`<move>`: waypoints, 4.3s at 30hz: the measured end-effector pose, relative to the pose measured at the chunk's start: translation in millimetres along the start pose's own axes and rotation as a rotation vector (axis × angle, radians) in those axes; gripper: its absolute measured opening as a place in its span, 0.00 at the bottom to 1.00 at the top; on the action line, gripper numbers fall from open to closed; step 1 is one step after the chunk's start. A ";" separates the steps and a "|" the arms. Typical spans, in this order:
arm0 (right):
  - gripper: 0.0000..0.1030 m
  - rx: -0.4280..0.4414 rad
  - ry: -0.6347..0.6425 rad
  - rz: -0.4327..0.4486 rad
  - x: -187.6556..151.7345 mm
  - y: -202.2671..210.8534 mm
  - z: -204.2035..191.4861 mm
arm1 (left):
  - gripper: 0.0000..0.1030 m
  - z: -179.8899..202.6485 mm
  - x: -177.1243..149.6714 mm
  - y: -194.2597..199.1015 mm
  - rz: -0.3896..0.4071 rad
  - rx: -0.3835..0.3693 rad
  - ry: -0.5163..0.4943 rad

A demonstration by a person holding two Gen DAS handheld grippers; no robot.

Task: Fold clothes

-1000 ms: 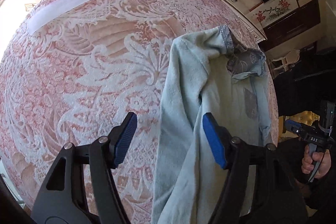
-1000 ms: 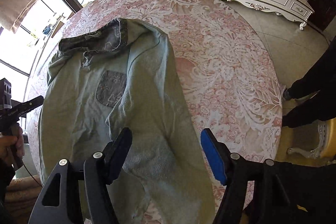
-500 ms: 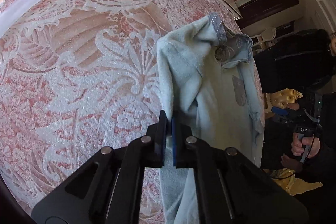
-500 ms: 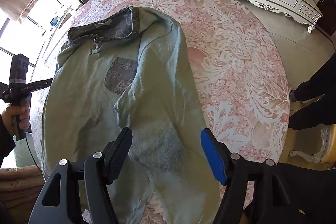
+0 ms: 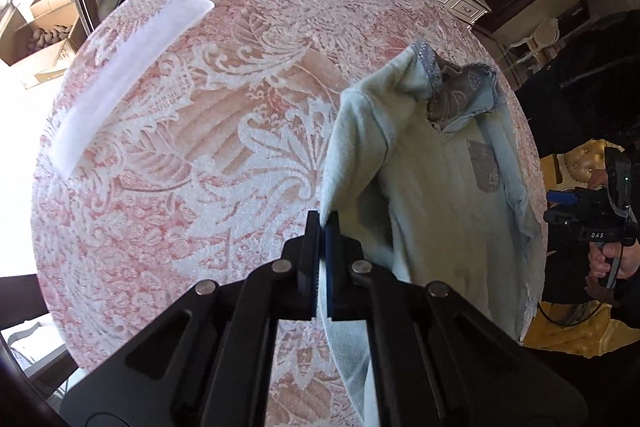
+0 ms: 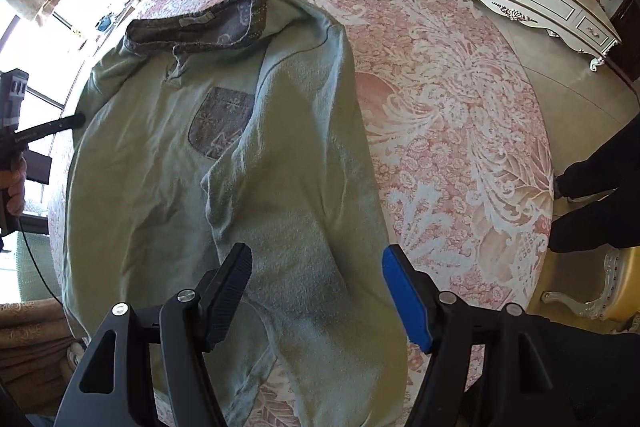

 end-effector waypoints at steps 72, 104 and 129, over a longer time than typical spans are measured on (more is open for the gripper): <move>0.22 0.124 0.297 0.091 205.1 -38.8 -53.8 | 0.51 -75.7 -36.4 18.5 -0.021 0.054 0.232; 0.26 0.251 0.451 0.169 126.0 20.4 -164.7 | 0.04 -9.3 -78.7 -10.5 0.061 0.067 0.195; 0.24 0.141 0.933 0.042 -94.6 -67.6 -310.1 | 0.04 -103.7 -50.9 66.8 0.031 0.497 -0.036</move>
Point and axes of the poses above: each gripper's, at about its wrist camera, not at the fingertips, and y roughly against the way its jaws point, z to its right, x to its top, the point moved 7 cm from there along -y, roughly the way its jaws point, and after that the axes turned 3 degrees about -y, right-handed, at the moved point
